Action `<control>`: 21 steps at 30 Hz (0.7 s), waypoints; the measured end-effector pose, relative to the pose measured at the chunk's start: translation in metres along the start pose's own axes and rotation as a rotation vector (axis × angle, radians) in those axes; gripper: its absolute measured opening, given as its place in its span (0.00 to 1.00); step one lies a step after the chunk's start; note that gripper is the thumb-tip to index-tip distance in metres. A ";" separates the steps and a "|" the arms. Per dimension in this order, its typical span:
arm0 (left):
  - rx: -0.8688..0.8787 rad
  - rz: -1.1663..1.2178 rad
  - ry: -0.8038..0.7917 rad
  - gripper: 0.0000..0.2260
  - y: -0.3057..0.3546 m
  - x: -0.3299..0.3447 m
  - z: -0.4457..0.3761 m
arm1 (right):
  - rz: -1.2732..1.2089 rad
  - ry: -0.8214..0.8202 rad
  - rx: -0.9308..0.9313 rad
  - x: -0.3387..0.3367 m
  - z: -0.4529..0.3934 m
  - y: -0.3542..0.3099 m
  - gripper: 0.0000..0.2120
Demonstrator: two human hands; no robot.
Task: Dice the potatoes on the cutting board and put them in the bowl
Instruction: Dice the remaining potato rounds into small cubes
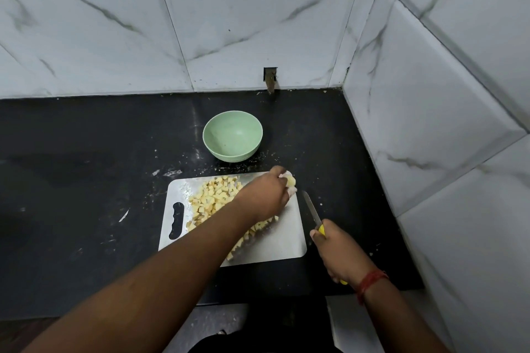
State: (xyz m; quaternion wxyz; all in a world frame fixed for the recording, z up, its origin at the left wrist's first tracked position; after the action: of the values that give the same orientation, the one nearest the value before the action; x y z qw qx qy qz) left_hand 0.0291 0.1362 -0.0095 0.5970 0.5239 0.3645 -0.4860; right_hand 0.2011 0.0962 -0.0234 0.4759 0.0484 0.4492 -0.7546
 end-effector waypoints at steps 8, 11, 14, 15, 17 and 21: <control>0.012 -0.224 0.062 0.22 -0.006 0.010 0.015 | 0.020 0.004 -0.005 -0.001 -0.003 -0.005 0.10; 0.082 -0.193 0.063 0.24 0.003 0.005 0.010 | 0.007 -0.007 0.002 0.003 -0.005 -0.003 0.10; 0.098 -0.237 -0.032 0.25 0.004 0.015 -0.004 | -0.009 -0.015 -0.003 0.008 -0.007 -0.002 0.11; 0.091 -0.239 -0.040 0.24 0.005 0.015 -0.007 | -0.006 -0.016 -0.006 0.009 -0.007 -0.002 0.11; 0.079 -0.211 -0.017 0.21 0.008 0.012 -0.011 | 0.002 -0.016 -0.010 0.009 -0.006 0.000 0.11; 0.149 -0.168 0.117 0.20 0.011 0.015 -0.006 | -0.016 -0.005 -0.007 0.005 -0.004 0.004 0.09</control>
State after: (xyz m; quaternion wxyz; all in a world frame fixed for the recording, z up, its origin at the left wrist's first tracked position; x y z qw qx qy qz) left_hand 0.0438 0.1386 -0.0221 0.4912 0.5620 0.4041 -0.5288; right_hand 0.1998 0.0951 -0.0309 0.4710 0.0409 0.4511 -0.7570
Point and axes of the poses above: each hand's wrist, its own z-axis away from the middle knuckle, its own x-axis out of the palm, y = z × x, the point moved 9 cm from there along -z, towards the middle knuckle, and after that the axes turned 1 degree about x, right-handed, at the moved point
